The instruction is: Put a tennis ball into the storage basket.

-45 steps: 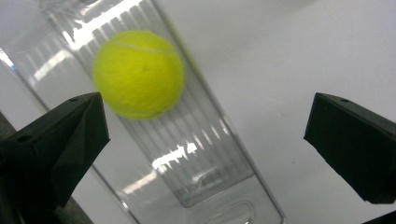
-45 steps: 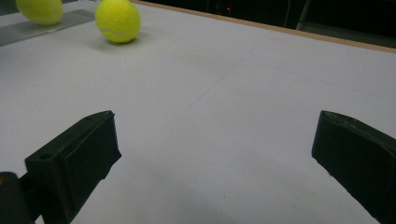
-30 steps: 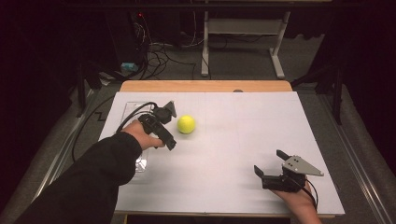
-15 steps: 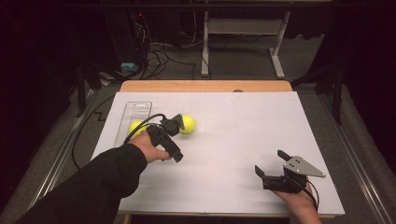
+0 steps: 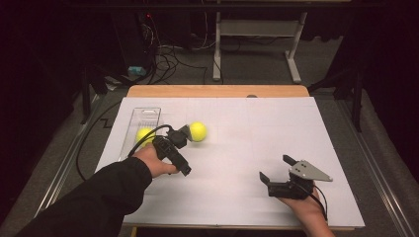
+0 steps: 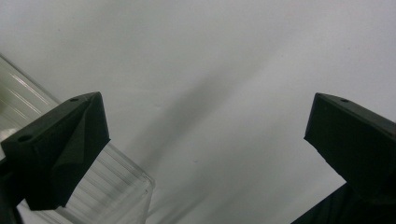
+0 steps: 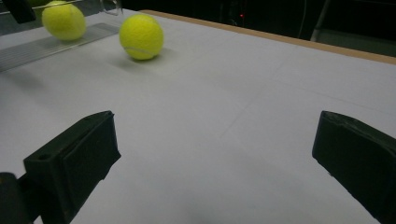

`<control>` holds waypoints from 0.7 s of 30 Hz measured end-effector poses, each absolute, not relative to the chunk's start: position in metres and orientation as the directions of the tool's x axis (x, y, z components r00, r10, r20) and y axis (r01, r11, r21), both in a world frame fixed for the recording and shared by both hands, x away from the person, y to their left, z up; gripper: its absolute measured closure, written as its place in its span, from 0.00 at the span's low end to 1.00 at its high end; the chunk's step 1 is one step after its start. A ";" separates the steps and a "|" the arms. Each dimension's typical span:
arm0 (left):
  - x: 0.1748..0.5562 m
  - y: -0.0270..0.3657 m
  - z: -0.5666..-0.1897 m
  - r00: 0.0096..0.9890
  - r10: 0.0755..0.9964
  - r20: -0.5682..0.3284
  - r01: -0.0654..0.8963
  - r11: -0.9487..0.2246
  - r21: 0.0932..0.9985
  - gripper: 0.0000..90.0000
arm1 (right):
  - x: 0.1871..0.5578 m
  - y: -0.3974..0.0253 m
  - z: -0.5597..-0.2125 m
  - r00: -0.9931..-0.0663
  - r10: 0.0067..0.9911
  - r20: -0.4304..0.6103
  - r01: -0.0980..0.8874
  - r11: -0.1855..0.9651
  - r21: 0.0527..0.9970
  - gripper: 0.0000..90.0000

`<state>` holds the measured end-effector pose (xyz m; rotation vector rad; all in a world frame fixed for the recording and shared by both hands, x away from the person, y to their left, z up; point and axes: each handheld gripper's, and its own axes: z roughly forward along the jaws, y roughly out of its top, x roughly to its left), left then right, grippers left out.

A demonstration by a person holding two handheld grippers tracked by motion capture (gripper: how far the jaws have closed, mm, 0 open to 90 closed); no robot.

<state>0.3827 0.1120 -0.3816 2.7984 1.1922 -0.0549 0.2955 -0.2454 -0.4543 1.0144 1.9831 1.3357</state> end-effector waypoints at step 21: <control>0.371 0.115 -0.395 0.699 0.710 -0.088 0.715 -0.695 0.073 0.01 | 0.402 -0.115 -0.455 -0.651 0.759 -0.018 0.337 0.311 0.889 0.02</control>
